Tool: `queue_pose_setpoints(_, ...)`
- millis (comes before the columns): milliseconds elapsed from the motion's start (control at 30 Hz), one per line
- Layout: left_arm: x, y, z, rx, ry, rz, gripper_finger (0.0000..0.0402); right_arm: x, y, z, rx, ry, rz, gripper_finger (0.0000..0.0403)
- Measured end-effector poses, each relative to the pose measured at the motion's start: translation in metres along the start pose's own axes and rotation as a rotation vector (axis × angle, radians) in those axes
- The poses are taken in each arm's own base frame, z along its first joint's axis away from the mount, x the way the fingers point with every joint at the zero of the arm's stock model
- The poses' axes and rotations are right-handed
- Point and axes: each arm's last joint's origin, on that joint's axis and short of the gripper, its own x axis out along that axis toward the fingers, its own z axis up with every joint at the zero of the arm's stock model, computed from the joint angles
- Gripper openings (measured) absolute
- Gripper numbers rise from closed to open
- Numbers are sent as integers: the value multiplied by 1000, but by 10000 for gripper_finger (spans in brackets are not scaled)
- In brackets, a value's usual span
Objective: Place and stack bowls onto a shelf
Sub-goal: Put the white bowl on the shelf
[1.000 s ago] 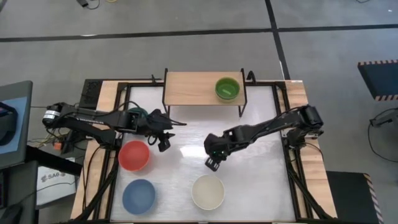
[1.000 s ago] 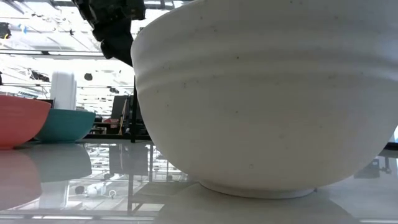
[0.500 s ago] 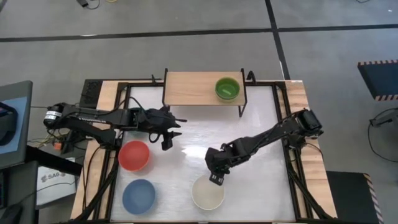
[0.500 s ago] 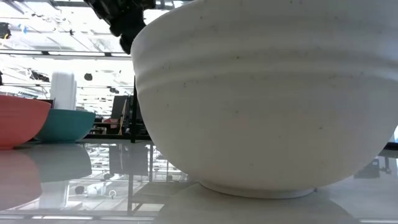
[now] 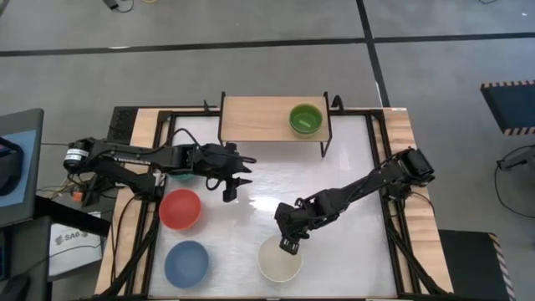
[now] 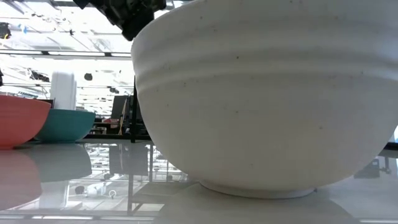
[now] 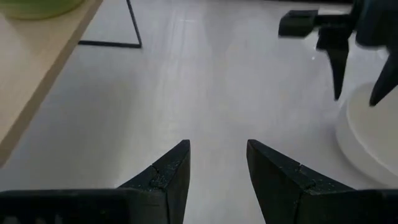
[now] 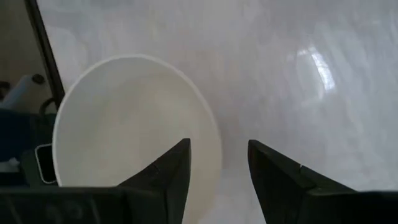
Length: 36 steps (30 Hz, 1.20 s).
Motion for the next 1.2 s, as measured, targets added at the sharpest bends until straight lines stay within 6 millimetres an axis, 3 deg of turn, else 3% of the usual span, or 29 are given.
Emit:
queue_pose_setpoints(267,0,0,-1,55,4,-1,142,6,4,-17,83,-7,-50,173)
queue_pose_setpoints(600,-1,0,-5,11,53,-8,142,14,5,-19,67,12,-54,161)
queue_pose_setpoints(833,-2,0,-8,4,84,-4,142,42,0,-19,45,85,-35,161)
queue_pose_setpoints(1033,-2,0,-9,-20,89,-4,142,42,-2,-18,16,94,-39,157)
queue_pose_setpoints(1200,-2,0,-8,-20,86,-4,142,42,-8,-14,23,102,-59,122)
